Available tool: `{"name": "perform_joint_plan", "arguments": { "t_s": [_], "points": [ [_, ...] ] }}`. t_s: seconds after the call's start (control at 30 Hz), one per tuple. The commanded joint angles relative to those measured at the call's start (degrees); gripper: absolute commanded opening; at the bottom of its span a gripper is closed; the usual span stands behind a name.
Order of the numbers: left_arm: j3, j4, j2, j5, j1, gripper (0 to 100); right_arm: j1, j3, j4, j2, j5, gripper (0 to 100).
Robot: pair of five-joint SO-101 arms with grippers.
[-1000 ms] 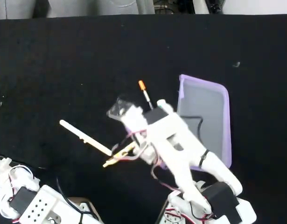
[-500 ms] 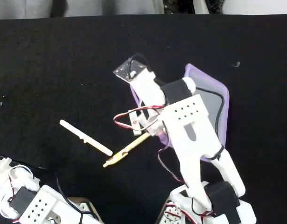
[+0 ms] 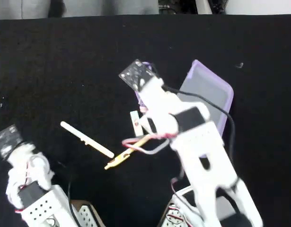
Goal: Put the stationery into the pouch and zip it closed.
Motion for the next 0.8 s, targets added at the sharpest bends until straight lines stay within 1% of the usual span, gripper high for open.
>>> {"name": "perform_joint_plan", "arguments": {
  "t_s": [0.0,0.1,0.23,0.37,0.43,0.53,0.67,0.77],
  "points": [
    [-3.3,-4.4,-0.4,-0.8,10.9,3,0.4,2.9,-1.3,-10.5,0.8,1.1],
    [-3.9,-7.7,-0.4,-1.9,21.1,3,0.4,6.4,-1.3,-16.9,0.8,1.1],
    [-3.5,-10.9,-0.4,-8.8,36.8,3,0.4,10.2,-2.3,-24.0,0.3,1.1],
    [-3.6,-14.1,-0.4,-9.6,49.6,3,0.4,15.3,-6.4,-29.6,0.0,1.1],
    [-3.6,-15.6,-0.4,-9.6,54.7,3,0.4,17.4,-7.8,-31.8,-2.0,1.1],
    [-3.6,-18.5,-0.4,-9.1,61.5,3,0.5,18.8,-7.8,-34.2,-3.0,1.1],
    [-3.5,-24.4,-0.4,-4.4,69.9,3,0.5,18.9,-7.6,-36.0,-3.3,1.1],
    [-3.4,-28.4,-0.4,-3.5,74.8,3,0.5,18.7,-6.2,-36.3,-3.3,1.1]
  ]
}}
